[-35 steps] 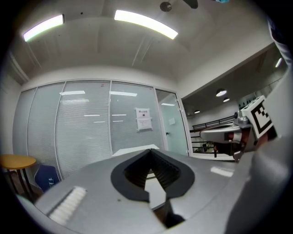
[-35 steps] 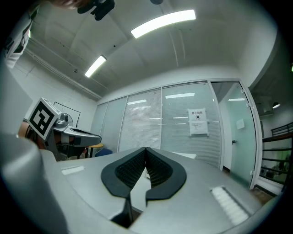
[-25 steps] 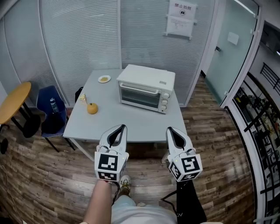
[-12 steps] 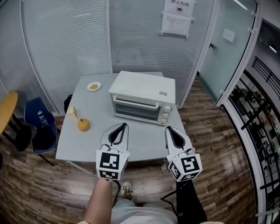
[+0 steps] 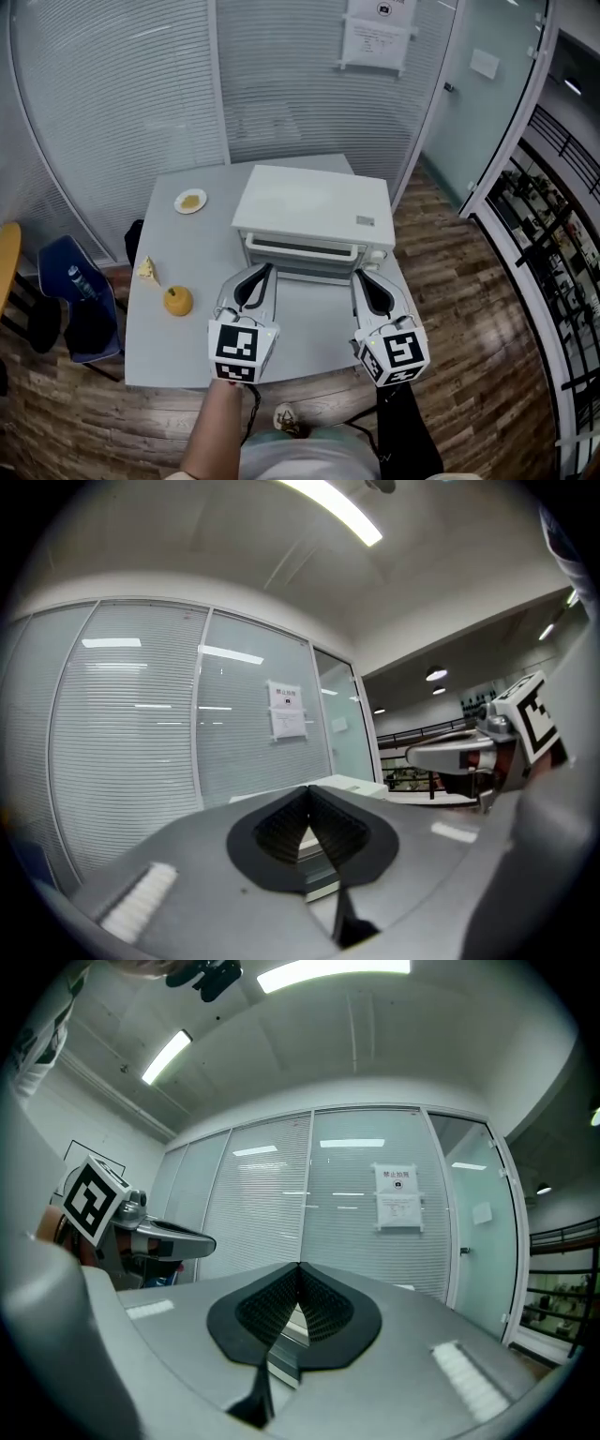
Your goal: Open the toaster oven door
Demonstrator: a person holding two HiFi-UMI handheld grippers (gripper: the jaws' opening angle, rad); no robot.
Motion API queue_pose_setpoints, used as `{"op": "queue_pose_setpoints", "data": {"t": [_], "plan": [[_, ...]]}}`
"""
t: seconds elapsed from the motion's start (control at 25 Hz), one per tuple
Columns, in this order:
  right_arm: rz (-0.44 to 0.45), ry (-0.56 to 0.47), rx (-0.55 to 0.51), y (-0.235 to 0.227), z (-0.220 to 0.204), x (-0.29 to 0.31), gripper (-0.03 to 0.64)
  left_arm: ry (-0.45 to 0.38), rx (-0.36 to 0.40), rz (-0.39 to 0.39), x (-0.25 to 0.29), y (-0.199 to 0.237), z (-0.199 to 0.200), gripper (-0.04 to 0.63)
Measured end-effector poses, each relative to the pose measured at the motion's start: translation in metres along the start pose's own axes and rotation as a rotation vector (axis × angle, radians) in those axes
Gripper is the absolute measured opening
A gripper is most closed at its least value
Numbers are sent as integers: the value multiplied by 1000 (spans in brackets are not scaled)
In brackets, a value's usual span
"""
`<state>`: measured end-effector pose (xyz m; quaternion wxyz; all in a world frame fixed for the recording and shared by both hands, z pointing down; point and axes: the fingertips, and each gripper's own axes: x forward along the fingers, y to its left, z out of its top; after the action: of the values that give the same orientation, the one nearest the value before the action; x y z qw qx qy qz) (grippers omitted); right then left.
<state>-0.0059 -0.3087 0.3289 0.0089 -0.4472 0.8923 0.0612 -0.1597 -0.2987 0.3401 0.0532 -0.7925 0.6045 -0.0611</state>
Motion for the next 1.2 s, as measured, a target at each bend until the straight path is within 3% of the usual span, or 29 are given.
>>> {"op": "queue_pose_setpoints", "data": {"t": [0.44,0.84,1.2], "plan": [[-66,71,-5,-5,-26,39,2,-2,-15,-105,41,16,-24,57],[-110,151,44,-27,-57,61,3,44,-28,-117,70,16,-47,57],[-89,199,70,-44,-80,95,1,113,-48,-147,108,16,-69,57]]}}
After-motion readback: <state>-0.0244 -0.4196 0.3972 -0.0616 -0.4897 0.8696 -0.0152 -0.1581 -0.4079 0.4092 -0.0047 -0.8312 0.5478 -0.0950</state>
